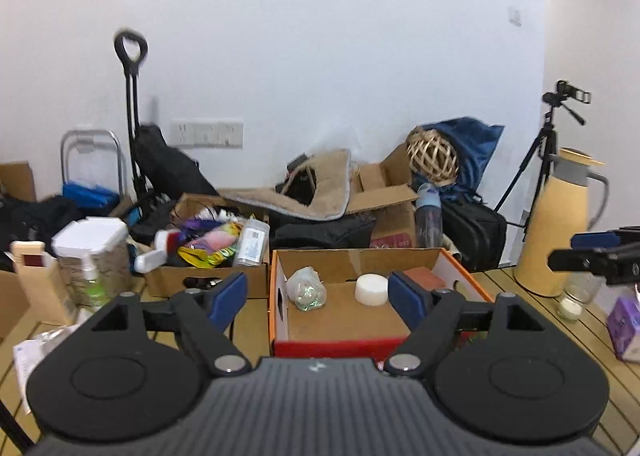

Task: Organize soft objects
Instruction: 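Bring both grippers back over the soft items on the table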

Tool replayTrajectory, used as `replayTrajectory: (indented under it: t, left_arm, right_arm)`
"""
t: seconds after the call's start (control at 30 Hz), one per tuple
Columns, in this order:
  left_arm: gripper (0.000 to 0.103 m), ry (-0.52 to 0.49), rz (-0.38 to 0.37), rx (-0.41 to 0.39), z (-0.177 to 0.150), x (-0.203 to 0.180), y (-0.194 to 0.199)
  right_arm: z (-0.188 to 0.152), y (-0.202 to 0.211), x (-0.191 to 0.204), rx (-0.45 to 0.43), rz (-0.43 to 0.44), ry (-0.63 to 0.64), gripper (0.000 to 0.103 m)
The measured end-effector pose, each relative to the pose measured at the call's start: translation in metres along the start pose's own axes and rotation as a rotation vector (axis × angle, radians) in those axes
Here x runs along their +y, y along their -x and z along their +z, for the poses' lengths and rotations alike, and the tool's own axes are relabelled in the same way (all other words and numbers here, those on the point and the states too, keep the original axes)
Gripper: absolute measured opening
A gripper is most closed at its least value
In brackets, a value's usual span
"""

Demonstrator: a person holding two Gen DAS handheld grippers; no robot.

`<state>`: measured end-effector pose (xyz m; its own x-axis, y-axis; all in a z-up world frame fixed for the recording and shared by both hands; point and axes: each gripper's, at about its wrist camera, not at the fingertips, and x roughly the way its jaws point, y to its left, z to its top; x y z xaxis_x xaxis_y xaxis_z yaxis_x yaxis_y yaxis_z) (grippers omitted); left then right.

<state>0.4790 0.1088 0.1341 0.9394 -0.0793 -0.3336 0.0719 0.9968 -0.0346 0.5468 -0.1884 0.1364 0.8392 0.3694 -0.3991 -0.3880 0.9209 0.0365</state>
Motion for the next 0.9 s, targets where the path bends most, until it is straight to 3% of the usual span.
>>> replayTrajectory:
  t: [0.17,0.33,0.5,0.67,0.9]
  left_arm:
    - [0.084,-0.01,0.022,-0.095,-0.038,-0.016,0.08]
    - [0.097,-0.028,0.033,-0.207,-0.092,-0.04,0.165]
    - [0.1,-0.028,0.023,-0.222,-0.154,-0.068,0.223]
    - [0.1,0.003,0.001,-0.132,-0.196,-0.079,0.244]
    - [0.1,0.041,0.018,-0.124,-0.198,-0.071,0.239]
  right_arm:
    - [-0.054,0.08,0.027,-0.06,-0.047,0.081,0.086]
    - [-0.118,0.156,0.059,-0.142,-0.032,0.068,0.09]
    - [-0.176,0.207,0.085,-0.201,-0.008,0.036,0.093]
    - [-0.22,0.226,0.106,-0.205,-0.056,0.031,0.093]
    - [-0.237,0.217,0.11,-0.165,-0.057,0.017,0.093]
